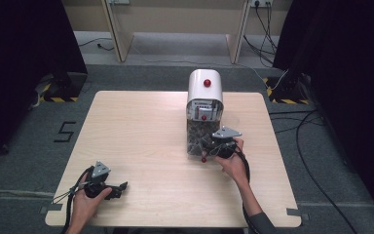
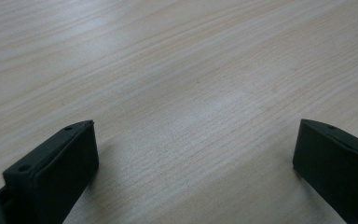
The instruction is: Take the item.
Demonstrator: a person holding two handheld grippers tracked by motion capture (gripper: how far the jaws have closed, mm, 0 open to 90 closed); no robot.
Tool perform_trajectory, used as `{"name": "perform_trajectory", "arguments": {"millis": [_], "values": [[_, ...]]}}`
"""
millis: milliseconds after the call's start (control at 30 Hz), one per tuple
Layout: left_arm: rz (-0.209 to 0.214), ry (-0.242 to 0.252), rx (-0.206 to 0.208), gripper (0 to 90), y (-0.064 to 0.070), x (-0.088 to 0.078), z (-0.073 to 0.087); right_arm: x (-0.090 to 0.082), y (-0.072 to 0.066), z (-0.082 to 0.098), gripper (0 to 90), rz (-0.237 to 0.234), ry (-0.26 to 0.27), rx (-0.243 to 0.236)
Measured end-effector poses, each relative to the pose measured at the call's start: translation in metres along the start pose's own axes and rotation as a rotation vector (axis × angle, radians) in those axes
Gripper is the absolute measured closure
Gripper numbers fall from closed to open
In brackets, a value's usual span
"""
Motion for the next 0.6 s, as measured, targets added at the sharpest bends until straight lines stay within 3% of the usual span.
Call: {"name": "perform_trajectory", "arguments": {"millis": [233,600], "values": [[0.000,0.000,0.001,0.0,0.000,0.000,0.000,-0.001,0.000,0.001,76.5,-0.007,0.014,-0.006],[0.000,0.000,0.000,0.0,0.000,0.000,0.000,-0.017,0.001,-0.011,79.8,-0.028,0.094,0.000]]}}
Point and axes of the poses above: each handheld gripper's, and its own axes: x roughly forward along the jaws, z roughly out of its underside, y roughly to its right, the point moved 6 cm from there along x, roughly forward along the jaws, and after that the axes turned 9 degrees about x, right-handed, at the moved point
